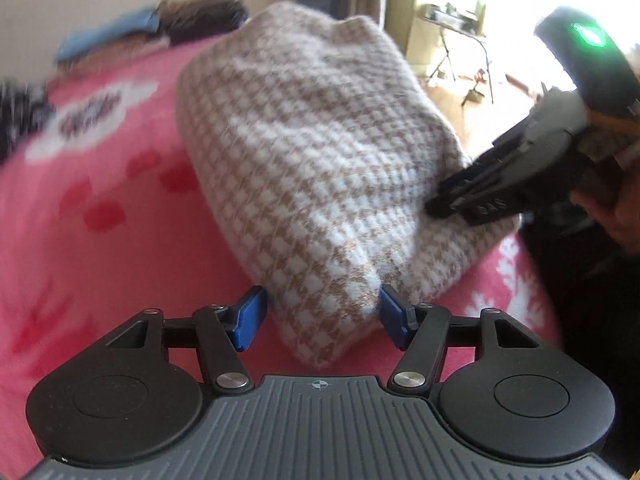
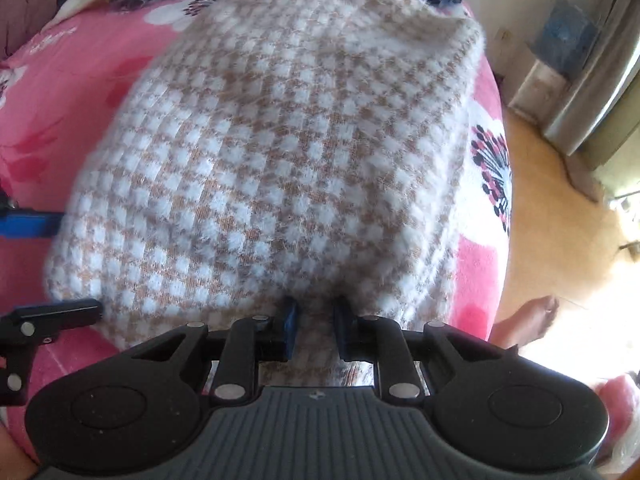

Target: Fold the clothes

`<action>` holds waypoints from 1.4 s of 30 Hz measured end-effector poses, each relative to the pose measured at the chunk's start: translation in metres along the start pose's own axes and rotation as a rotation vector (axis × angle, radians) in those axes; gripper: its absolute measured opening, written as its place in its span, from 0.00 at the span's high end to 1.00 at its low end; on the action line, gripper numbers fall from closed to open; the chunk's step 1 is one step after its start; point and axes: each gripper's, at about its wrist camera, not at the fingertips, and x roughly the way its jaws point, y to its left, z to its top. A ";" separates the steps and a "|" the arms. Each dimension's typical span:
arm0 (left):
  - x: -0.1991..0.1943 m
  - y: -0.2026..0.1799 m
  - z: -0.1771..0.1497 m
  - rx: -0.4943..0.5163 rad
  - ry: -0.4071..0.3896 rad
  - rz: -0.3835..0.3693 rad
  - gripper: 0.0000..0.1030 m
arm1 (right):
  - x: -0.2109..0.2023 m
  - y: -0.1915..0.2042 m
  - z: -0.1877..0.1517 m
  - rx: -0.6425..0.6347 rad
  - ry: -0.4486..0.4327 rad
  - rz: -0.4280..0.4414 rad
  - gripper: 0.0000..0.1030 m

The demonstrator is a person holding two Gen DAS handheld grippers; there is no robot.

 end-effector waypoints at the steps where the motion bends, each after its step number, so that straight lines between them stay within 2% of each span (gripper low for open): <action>1: -0.004 0.002 0.001 -0.016 -0.007 -0.008 0.40 | -0.003 -0.002 0.003 -0.003 0.009 0.007 0.81; 4: -0.029 0.003 0.002 -0.006 -0.072 0.001 0.41 | -0.028 -0.008 0.015 0.008 0.006 0.018 0.80; 7: -0.053 0.004 0.006 0.001 -0.159 0.010 0.42 | -0.061 -0.011 0.029 0.013 -0.060 0.012 0.79; 9: -0.047 0.002 0.017 0.013 -0.171 0.015 0.43 | -0.075 -0.014 0.037 0.020 -0.109 0.014 0.79; 12: -0.027 -0.004 0.035 0.038 -0.161 0.024 0.55 | -0.062 -0.017 0.046 0.044 -0.124 0.007 0.79; 15: -0.004 -0.008 0.048 0.060 -0.140 0.035 0.59 | -0.012 -0.017 0.032 0.035 -0.071 -0.013 0.80; 16: 0.009 -0.007 0.044 0.061 -0.114 0.043 0.56 | -0.006 -0.018 0.024 0.043 -0.080 -0.010 0.80; 19: 0.011 -0.011 0.036 0.112 -0.126 0.053 0.55 | -0.015 -0.030 0.019 0.104 -0.072 0.035 0.80; 22: -0.008 -0.008 0.045 0.113 -0.148 0.033 0.61 | -0.025 -0.031 0.022 0.070 -0.054 0.036 0.81; 25: -0.030 -0.009 0.062 0.121 -0.253 0.019 0.61 | -0.052 -0.036 0.039 0.083 -0.129 0.027 0.81; 27: -0.025 -0.015 0.079 0.155 -0.279 0.031 0.61 | -0.056 -0.042 0.050 0.100 -0.165 0.024 0.80; 28: -0.018 -0.017 0.086 0.167 -0.278 0.038 0.61 | -0.053 -0.045 0.056 0.111 -0.180 0.024 0.81; 30: 0.013 -0.015 0.088 0.155 -0.196 0.048 0.61 | -0.049 -0.051 0.066 0.134 -0.209 0.023 0.81; 31: 0.030 -0.013 0.088 0.145 -0.146 0.052 0.60 | -0.041 -0.053 0.068 0.141 -0.210 0.020 0.81; 32: 0.042 -0.010 0.084 0.138 -0.135 0.047 0.59 | -0.019 -0.056 0.061 0.141 -0.176 0.012 0.81; 34: 0.044 -0.014 0.074 0.175 -0.185 0.060 0.59 | 0.019 -0.063 0.048 0.153 -0.119 0.007 0.79; 36: 0.039 -0.018 0.075 0.199 -0.183 0.067 0.59 | 0.012 -0.079 0.047 0.238 -0.122 0.060 0.79; 38: 0.032 -0.014 0.084 0.187 -0.186 0.046 0.60 | 0.001 -0.081 0.052 0.220 -0.124 0.046 0.79; 41: 0.019 -0.008 0.105 0.188 -0.265 0.035 0.60 | -0.020 -0.080 0.062 0.166 -0.158 0.003 0.79; 42: 0.015 -0.006 0.111 0.188 -0.291 0.032 0.60 | -0.033 -0.083 0.068 0.172 -0.205 0.003 0.79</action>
